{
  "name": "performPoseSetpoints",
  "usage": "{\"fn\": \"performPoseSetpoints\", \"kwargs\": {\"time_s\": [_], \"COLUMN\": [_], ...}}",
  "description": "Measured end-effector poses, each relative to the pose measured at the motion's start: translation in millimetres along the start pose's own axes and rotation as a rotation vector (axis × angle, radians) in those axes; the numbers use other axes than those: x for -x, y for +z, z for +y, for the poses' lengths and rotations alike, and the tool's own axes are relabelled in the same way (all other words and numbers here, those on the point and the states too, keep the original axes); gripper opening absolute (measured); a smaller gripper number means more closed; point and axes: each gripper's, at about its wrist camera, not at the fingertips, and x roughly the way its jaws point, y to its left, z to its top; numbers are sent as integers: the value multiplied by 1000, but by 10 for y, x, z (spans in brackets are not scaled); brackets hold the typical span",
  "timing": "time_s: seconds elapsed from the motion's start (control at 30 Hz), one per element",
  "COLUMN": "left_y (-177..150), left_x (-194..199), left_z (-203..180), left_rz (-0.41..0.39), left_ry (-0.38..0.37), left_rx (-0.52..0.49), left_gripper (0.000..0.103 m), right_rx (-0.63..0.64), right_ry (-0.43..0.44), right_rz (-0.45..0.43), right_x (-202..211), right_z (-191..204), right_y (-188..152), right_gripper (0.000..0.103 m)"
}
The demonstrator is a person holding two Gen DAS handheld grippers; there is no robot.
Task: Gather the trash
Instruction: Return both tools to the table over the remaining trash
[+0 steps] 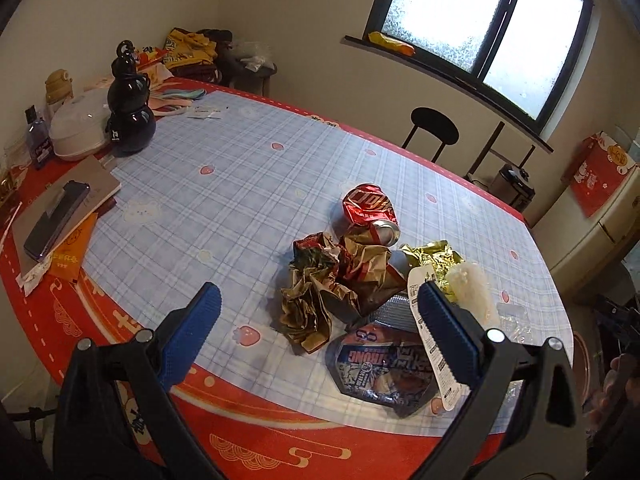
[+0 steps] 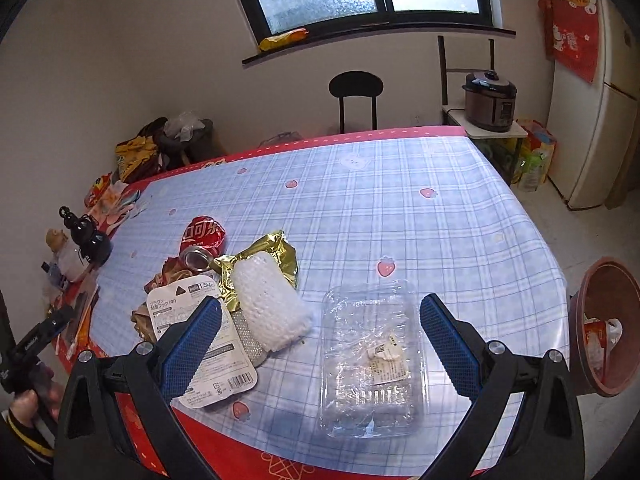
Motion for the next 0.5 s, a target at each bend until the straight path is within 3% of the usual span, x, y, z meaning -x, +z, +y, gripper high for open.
{"fn": "performPoseSetpoints", "kwargs": {"time_s": [0.3,0.5], "left_y": [113,93], "left_x": [-332,-544], "left_z": [397,642], "left_rz": [39,92], "left_ry": [-12,9], "left_rx": [48,74], "left_gripper": [97,96], "right_rx": [48,30], "right_ry": [-51,-131], "right_rz": [67,107], "right_x": [-487,-720], "right_z": [306,223], "right_y": [31,-103], "right_gripper": [98,98]}}
